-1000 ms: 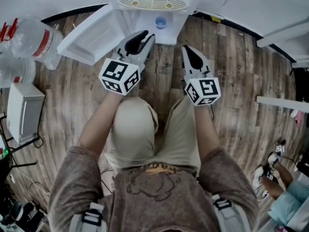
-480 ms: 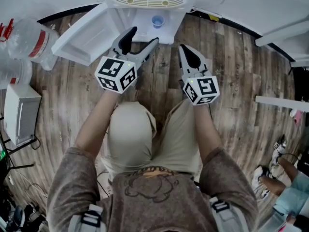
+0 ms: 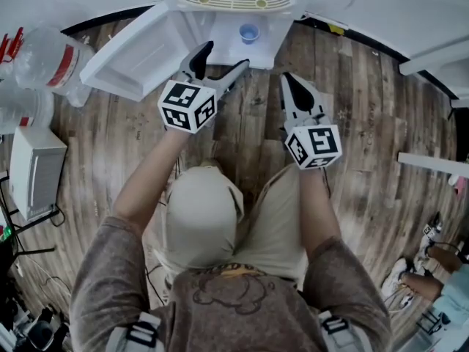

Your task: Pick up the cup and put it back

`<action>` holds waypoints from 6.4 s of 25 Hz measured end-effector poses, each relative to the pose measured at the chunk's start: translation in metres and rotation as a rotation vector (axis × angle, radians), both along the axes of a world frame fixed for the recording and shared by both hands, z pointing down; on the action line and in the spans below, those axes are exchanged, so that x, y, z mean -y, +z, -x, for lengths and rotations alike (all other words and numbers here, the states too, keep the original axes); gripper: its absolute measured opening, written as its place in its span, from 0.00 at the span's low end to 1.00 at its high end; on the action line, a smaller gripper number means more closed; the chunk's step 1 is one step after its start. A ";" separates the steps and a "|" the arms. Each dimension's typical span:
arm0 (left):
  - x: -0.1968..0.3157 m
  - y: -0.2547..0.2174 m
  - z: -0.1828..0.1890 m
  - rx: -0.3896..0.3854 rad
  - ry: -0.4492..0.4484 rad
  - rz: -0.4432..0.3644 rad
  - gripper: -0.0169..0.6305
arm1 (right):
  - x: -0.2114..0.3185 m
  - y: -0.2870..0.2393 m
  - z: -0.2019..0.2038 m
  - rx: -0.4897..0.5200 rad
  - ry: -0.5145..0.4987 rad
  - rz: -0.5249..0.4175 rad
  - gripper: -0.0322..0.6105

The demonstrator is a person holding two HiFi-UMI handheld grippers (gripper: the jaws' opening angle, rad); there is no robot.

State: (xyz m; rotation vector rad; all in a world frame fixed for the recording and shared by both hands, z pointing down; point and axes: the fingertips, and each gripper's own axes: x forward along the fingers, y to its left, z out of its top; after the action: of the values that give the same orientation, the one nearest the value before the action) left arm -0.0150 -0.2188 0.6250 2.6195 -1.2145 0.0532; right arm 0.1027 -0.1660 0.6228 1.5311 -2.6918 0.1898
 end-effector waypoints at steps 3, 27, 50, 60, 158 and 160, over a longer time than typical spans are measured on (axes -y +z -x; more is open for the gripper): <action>0.014 0.021 0.002 -0.004 0.001 0.011 0.62 | -0.003 -0.001 0.001 0.009 -0.003 -0.006 0.05; 0.130 0.196 -0.037 0.156 0.009 0.138 0.62 | -0.006 -0.001 -0.016 0.149 0.005 0.045 0.05; 0.186 0.249 -0.061 0.276 0.021 0.168 0.61 | -0.009 0.011 -0.022 0.081 0.037 0.083 0.05; 0.191 0.256 -0.065 0.264 0.013 0.178 0.61 | -0.003 0.024 -0.023 0.055 0.037 0.112 0.05; -0.050 0.070 0.022 0.099 -0.017 0.149 0.49 | 0.005 0.064 -0.004 0.025 -0.048 0.162 0.05; -0.047 0.073 0.020 0.102 -0.017 0.149 0.49 | 0.004 0.062 -0.006 0.032 -0.048 0.160 0.05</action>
State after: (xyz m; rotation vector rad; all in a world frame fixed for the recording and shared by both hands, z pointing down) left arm -0.0350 -0.1714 0.6975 2.5038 -1.2147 0.2664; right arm 0.1084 -0.1699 0.6851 1.4291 -2.6592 0.4203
